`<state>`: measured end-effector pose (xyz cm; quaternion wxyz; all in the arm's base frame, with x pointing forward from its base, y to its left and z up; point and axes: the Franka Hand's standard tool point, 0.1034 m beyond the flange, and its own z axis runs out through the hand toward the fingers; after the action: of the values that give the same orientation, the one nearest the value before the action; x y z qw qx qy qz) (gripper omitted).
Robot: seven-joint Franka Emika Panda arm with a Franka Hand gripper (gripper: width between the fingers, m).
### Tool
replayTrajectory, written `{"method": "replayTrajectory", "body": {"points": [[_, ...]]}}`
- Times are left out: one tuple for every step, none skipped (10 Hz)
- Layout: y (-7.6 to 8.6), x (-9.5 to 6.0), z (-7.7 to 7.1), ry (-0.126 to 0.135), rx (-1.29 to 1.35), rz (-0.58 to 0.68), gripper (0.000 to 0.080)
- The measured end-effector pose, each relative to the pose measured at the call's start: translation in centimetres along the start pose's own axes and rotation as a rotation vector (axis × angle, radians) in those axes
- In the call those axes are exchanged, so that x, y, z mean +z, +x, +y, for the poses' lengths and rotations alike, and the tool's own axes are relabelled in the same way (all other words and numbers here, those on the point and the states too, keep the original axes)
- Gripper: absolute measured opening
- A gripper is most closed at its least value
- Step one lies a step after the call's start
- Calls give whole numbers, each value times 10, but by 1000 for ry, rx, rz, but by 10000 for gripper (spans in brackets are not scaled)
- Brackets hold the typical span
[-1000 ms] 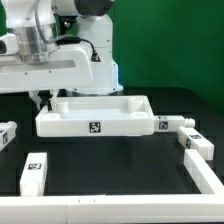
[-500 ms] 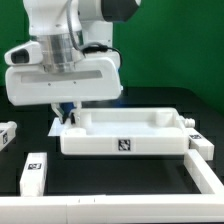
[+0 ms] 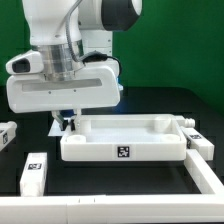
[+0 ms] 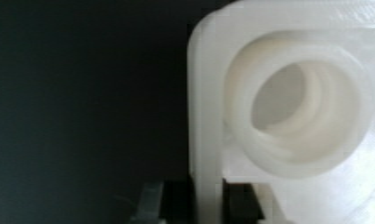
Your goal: Assemble desk
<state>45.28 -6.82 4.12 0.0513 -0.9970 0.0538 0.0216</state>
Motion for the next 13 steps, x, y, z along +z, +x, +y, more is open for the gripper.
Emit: {"method": "replayTrajectory", "body": {"points": [[16, 1, -9, 1, -7, 12, 52], [32, 6, -13, 1, -40, 25, 52], [41, 10, -11, 1, -70, 30, 52], [40, 10, -11, 1, -69, 28, 52], [39, 10, -11, 1, -70, 27, 52], [39, 10, -11, 1, -70, 27, 52], [39, 10, -11, 1, -70, 26, 52], [40, 12, -11, 3, -64, 21, 52], [50, 16, -12, 12, -52, 4, 54], [68, 14, -14, 18, -57, 11, 54], [79, 14, -18, 19, -65, 23, 54], [86, 15, -26, 19, -76, 29, 54], [90, 17, -30, 20, -86, 31, 54]]}}
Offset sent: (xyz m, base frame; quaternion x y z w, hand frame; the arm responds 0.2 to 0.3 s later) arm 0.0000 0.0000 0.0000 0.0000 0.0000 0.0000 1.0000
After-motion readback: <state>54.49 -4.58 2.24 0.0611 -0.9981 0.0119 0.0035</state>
